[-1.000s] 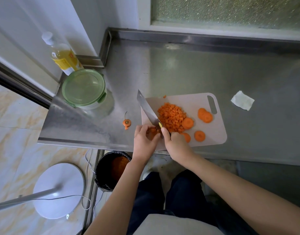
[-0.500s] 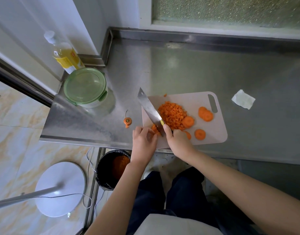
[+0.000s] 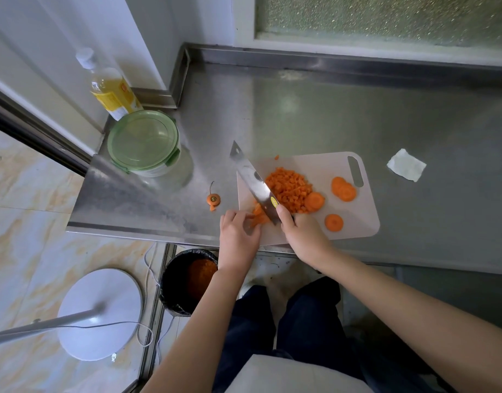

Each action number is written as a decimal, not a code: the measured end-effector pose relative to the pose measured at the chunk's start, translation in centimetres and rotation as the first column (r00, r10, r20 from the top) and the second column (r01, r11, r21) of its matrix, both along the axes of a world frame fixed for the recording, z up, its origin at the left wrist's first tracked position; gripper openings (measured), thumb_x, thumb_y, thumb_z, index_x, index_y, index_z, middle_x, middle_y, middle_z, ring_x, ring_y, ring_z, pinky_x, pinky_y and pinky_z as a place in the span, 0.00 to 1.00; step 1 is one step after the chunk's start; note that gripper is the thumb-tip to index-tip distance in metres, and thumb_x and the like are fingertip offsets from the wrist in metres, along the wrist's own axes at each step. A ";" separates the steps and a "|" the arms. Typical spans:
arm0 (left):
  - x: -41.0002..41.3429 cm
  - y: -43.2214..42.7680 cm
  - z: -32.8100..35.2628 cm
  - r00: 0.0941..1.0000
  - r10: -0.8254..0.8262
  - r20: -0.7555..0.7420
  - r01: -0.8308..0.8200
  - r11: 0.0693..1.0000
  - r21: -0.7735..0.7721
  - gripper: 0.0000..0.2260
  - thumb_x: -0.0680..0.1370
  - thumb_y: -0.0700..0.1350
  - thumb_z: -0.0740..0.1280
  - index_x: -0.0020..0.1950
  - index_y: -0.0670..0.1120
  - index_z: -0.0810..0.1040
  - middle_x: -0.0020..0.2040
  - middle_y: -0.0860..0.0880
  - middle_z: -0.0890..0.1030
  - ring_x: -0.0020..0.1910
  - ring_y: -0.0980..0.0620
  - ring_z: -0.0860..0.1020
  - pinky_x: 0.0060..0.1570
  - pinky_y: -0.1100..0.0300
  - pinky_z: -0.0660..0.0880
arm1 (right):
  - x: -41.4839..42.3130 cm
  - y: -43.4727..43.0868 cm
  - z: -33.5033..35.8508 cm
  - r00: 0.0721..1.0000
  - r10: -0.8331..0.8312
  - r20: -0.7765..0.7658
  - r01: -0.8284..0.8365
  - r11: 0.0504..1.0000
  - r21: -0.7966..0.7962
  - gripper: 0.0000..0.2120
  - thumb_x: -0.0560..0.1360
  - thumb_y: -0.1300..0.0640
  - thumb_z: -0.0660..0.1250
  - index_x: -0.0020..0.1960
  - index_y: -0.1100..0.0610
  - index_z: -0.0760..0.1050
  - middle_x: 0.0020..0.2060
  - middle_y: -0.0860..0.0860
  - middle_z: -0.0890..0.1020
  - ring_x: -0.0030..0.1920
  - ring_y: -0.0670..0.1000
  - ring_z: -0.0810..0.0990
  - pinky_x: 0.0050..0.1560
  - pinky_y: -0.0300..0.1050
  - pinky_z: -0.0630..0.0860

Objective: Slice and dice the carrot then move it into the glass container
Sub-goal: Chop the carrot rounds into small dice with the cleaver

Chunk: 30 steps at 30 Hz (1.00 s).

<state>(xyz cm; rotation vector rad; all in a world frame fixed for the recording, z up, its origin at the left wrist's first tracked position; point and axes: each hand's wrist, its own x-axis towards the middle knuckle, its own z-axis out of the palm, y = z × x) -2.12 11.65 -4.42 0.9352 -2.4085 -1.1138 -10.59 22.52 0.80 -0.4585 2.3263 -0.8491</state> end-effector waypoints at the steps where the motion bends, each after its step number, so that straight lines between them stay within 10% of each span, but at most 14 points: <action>1: 0.1 0.0 0.0 1.000 0.005 0.003 -0.005 1.000 -0.005 0.06 0.70 0.37 0.73 0.46 0.40 0.81 0.42 0.48 0.73 0.45 0.51 0.69 0.48 0.78 0.62 | 0.1 0.1 -0.1 1.000 0.001 0.009 -0.001 1.000 0.005 0.27 0.81 0.43 0.49 0.27 0.53 0.61 0.25 0.49 0.67 0.35 0.53 0.68 0.37 0.43 0.63; 18: -0.1 -0.5 0.1 0.999 -0.009 0.042 0.011 0.999 -0.044 0.06 0.67 0.34 0.74 0.40 0.43 0.84 0.35 0.48 0.82 0.41 0.47 0.73 0.42 0.68 0.63 | 1.1 -1.2 0.2 0.997 0.068 -0.022 -0.064 0.988 0.143 0.28 0.82 0.43 0.48 0.31 0.58 0.67 0.41 0.62 0.81 0.42 0.59 0.76 0.39 0.44 0.67; 30: -0.3 -0.6 0.5 0.993 -0.042 0.113 0.042 0.999 0.010 0.04 0.71 0.37 0.72 0.44 0.44 0.84 0.40 0.48 0.82 0.44 0.47 0.74 0.47 0.58 0.70 | -0.4 -1.5 -0.7 0.998 0.055 0.010 -0.056 0.990 0.132 0.28 0.82 0.43 0.48 0.34 0.60 0.72 0.32 0.55 0.77 0.40 0.56 0.76 0.36 0.43 0.63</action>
